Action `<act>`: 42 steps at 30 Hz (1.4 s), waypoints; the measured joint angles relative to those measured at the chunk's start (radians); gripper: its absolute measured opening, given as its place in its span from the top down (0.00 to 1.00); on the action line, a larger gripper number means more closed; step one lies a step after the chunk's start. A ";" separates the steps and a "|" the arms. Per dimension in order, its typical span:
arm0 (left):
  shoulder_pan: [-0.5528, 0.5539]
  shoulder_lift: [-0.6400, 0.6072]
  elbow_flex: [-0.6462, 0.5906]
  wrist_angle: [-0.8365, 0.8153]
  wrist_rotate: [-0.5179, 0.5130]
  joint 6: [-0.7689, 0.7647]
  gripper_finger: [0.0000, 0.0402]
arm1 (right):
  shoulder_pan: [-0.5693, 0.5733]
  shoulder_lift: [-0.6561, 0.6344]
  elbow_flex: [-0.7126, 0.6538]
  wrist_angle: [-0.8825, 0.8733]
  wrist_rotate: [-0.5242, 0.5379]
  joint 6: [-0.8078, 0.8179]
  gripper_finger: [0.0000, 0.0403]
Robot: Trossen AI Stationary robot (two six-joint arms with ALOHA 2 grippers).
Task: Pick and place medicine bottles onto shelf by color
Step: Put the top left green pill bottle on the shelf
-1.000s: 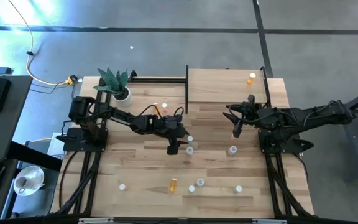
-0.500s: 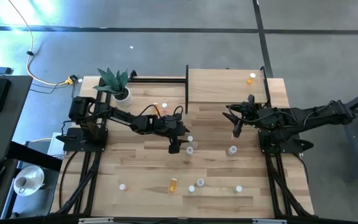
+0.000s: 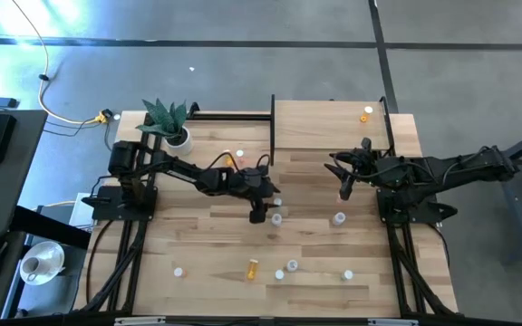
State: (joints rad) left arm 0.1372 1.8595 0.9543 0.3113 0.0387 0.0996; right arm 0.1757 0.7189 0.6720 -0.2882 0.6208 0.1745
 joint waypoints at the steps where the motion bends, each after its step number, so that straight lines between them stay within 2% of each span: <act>1: -0.001 0.000 0.000 -0.001 0.000 -0.001 0.44 | 0.000 0.000 0.000 0.000 0.000 0.000 0.62; 22: 0.007 0.053 0.015 0.007 -0.001 0.000 0.45 | 0.000 0.000 0.000 -0.002 0.000 0.001 0.62; 37: 0.007 0.053 0.015 0.000 -0.017 0.009 0.70 | 0.000 0.000 0.000 -0.003 0.000 0.002 0.62; 42: 0.007 0.053 0.015 0.000 -0.017 0.009 0.73 | 0.000 0.000 0.000 -0.003 0.000 0.003 0.62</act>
State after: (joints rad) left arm 0.1444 1.9125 0.9691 0.3115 0.0219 0.1085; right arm 0.1760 0.7185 0.6720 -0.2916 0.6208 0.1776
